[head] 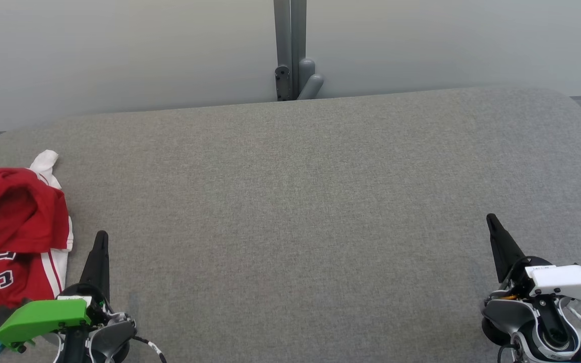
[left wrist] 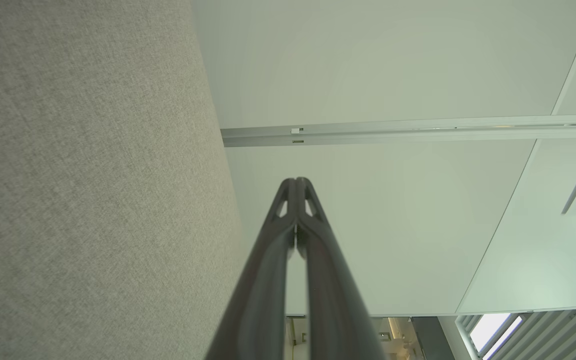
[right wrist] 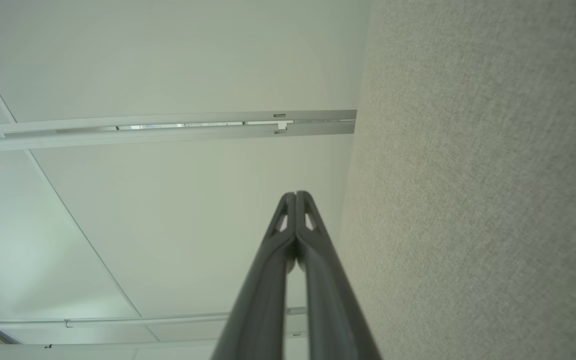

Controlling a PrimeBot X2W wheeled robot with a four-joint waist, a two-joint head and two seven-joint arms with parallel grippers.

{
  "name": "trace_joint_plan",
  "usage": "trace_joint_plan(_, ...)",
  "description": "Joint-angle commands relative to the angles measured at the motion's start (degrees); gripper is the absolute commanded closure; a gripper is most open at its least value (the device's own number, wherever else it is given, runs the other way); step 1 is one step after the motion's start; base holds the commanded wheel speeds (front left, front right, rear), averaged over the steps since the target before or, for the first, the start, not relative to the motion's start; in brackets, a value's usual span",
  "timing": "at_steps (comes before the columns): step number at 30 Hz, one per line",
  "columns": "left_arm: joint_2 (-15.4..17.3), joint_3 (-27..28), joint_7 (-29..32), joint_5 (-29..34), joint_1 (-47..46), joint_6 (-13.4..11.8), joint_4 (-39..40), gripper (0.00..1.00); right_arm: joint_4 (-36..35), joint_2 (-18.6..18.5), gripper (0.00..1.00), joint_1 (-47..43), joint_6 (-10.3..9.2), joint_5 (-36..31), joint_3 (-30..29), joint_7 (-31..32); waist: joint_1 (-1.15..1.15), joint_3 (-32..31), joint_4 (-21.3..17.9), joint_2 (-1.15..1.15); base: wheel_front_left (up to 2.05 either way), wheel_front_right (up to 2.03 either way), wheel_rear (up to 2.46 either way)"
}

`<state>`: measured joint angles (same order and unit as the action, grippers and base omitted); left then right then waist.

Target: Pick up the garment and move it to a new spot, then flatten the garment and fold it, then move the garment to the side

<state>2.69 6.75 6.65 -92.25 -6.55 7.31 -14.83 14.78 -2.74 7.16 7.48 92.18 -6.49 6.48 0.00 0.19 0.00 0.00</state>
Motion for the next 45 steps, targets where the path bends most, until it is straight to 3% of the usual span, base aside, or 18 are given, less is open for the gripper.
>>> trace_joint_plan(1, 0.4, 0.1, 0.2, -0.1, -0.8, 0.4, 0.3, 1.0, -0.2, -0.3, 1.0, -0.4, 0.02, 0.3, -0.1, 0.2, 0.0, 0.0, 0.0, 0.0, 0.0, 0.0, 0.0)
trace_joint_plan(45, 0.4, 0.0, 0.2, -0.1, -0.8, 0.4, 0.3, 1.0, -0.2, -0.3, 1.0, -0.4, 0.02, 0.3, -0.1, 0.2, 0.0, 0.0, 0.0, 0.0, 0.0, 0.0, 0.0)
